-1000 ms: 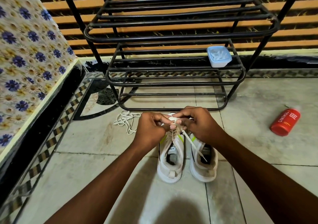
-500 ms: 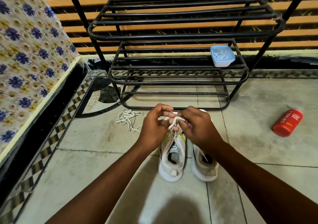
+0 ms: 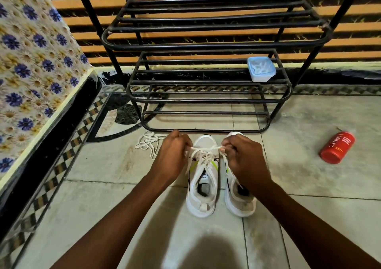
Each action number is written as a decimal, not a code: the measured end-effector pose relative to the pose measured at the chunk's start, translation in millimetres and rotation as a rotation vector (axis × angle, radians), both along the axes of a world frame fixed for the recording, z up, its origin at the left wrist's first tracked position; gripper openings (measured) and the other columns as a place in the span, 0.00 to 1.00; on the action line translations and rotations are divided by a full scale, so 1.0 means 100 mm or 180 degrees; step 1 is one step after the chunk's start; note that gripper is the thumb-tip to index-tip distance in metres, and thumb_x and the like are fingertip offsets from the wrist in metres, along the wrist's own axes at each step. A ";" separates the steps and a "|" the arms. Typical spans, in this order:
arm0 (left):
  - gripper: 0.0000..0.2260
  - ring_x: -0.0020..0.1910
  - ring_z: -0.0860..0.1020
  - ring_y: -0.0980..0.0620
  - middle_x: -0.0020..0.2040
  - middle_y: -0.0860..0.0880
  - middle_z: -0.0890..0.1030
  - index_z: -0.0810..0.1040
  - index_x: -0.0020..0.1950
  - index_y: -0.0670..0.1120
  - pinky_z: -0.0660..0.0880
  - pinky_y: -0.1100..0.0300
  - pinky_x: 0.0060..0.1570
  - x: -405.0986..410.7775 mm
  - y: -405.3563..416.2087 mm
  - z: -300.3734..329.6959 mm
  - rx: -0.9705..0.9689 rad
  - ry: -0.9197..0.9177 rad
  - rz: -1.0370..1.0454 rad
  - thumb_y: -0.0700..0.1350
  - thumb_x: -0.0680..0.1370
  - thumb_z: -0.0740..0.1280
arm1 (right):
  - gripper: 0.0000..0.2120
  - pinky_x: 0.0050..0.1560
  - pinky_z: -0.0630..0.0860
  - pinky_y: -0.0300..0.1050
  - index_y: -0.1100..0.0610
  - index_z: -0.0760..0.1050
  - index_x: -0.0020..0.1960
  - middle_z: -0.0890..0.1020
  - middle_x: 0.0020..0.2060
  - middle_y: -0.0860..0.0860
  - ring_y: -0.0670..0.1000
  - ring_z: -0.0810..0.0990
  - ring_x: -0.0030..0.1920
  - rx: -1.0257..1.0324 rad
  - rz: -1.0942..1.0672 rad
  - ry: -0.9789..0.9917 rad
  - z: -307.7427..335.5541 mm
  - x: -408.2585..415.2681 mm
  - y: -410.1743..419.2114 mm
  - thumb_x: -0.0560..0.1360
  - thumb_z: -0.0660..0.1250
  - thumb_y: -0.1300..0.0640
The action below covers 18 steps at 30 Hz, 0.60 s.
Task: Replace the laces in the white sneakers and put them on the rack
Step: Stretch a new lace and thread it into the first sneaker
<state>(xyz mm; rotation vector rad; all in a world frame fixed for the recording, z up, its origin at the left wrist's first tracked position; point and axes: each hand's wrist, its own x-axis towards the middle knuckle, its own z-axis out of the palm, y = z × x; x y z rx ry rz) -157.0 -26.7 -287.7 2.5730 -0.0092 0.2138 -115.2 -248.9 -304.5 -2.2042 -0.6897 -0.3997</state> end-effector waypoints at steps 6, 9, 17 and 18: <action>0.17 0.41 0.81 0.50 0.39 0.51 0.81 0.79 0.38 0.53 0.78 0.56 0.47 -0.10 0.16 -0.24 -0.0417 0.0715 0.0563 0.29 0.74 0.65 | 0.08 0.39 0.74 0.48 0.52 0.77 0.39 0.78 0.35 0.46 0.48 0.77 0.36 -0.0083 -0.0188 0.0557 -0.08 -0.08 -0.16 0.74 0.68 0.63; 0.11 0.35 0.80 0.52 0.34 0.51 0.82 0.82 0.39 0.48 0.78 0.54 0.45 -0.14 0.18 -0.27 -0.1548 0.0957 0.0928 0.34 0.77 0.73 | 0.06 0.39 0.68 0.42 0.51 0.73 0.40 0.75 0.36 0.44 0.48 0.74 0.38 -0.0060 -0.0196 0.0677 -0.05 -0.09 -0.13 0.72 0.63 0.61; 0.11 0.34 0.77 0.48 0.35 0.43 0.82 0.80 0.39 0.38 0.73 0.62 0.30 -0.20 0.19 -0.34 -0.3706 0.1172 0.1879 0.28 0.79 0.66 | 0.13 0.43 0.64 0.41 0.56 0.74 0.37 0.74 0.36 0.46 0.54 0.75 0.41 -0.0287 -0.0510 0.0985 -0.05 -0.14 -0.10 0.70 0.70 0.73; 0.11 0.33 0.76 0.50 0.37 0.43 0.82 0.80 0.40 0.38 0.70 0.62 0.27 -0.20 0.19 -0.34 -0.3947 0.1205 0.1991 0.28 0.80 0.65 | 0.14 0.44 0.66 0.44 0.55 0.74 0.37 0.74 0.36 0.45 0.56 0.76 0.42 -0.0345 -0.0582 0.1024 -0.06 -0.14 -0.12 0.70 0.70 0.72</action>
